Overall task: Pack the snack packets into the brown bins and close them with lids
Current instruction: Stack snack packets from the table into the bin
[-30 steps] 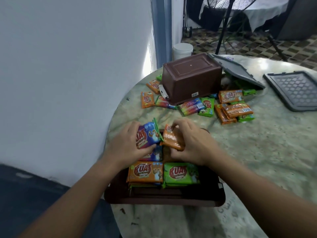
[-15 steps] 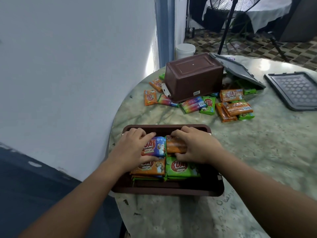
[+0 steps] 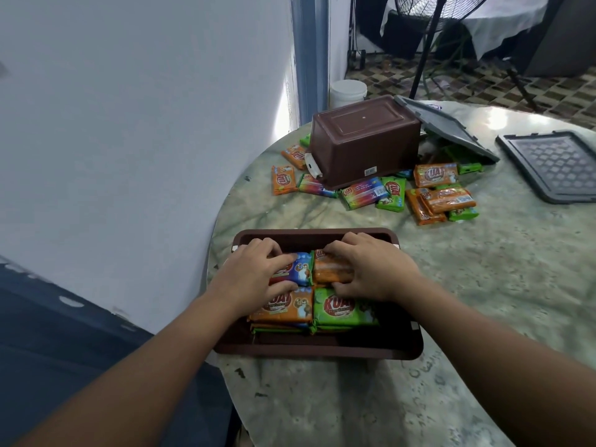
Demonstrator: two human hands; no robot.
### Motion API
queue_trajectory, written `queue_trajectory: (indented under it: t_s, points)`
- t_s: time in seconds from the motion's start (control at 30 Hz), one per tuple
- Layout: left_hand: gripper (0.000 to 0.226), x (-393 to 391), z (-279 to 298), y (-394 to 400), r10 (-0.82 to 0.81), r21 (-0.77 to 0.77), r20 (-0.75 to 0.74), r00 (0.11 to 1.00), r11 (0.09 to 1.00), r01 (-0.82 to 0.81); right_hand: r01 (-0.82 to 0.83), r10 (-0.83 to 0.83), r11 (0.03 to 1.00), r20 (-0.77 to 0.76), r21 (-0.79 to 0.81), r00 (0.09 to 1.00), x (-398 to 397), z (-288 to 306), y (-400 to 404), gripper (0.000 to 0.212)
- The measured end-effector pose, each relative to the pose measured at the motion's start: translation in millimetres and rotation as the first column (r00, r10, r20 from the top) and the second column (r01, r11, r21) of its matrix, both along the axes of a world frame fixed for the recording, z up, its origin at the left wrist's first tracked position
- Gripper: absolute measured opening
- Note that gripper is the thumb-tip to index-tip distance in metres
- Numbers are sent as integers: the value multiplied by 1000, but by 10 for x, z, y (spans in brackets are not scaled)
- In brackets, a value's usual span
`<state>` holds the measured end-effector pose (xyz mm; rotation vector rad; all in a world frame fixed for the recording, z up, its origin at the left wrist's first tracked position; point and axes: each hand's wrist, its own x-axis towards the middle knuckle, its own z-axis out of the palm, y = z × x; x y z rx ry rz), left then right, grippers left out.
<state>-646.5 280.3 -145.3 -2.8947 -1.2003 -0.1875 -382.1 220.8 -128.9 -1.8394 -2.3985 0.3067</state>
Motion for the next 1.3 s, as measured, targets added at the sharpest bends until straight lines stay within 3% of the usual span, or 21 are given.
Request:
queue_trajectory:
  t_s: [0.3,0.47,0.57,0.83,1.3]
  points:
    - [63,-2,11,-10,10,-22,8,1000,1000,-10,6,-6,1000,8,-18,1000,6,-7,-8,71]
    - [61,9,1,-6,6,-4,13,1000,1000,-6,80,-73,996,-187,31,980,13,5,-20,39]
    - [61,2,2,-6,-2,-2,20,1000,1000,2,98,-86,994,-229,44,970,25,-1,-18,33]
    - [62,12,6,-8,5,-14,10,1000,1000,-5,125,-104,991,-352,38,930,68,-12,-22,30]
    - [61,6,-2,-8,-12,3,29,1000,1000,12,95,-76,993,-245,66,967,77,-2,40,46]
